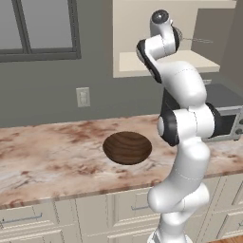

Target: Open the cabinet and setup a tea strainer by placing it in the bowl upright.

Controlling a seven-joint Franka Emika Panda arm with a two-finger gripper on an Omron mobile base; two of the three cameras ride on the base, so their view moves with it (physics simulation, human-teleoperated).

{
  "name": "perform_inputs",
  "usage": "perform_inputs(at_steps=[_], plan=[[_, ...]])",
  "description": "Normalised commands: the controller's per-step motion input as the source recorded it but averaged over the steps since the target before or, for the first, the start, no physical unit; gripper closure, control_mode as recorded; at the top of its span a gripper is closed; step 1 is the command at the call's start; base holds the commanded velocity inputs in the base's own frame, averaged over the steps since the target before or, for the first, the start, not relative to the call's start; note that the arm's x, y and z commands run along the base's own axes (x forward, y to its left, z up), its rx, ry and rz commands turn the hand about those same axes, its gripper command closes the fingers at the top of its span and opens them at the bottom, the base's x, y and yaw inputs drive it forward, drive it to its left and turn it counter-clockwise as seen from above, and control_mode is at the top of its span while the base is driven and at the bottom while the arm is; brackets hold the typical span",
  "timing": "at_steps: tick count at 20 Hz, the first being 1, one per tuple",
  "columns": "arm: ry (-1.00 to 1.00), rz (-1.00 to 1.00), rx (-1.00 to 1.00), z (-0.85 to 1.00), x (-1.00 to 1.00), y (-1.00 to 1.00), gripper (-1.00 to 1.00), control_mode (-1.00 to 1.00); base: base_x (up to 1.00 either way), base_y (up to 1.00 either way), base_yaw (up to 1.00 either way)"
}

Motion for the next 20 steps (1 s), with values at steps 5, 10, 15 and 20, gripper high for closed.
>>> perform_inputs(at_steps=[5,10,15,20], plan=[[0.00,0.00,-0.16,-0.07,0.00,0.01,1.00,-1.00,0.00,0.00,0.00],[0.01,0.00,-0.21,-0.11,0.00,0.04,1.00,-1.00,0.00,0.00,0.00],[0.02,0.00,-0.13,-0.03,0.00,0.10,1.00,-1.00,0.00,0.00,0.00],[0.01,0.00,0.00,-0.01,-0.25,0.04,1.00,-1.00,0.00,0.00,0.00]])
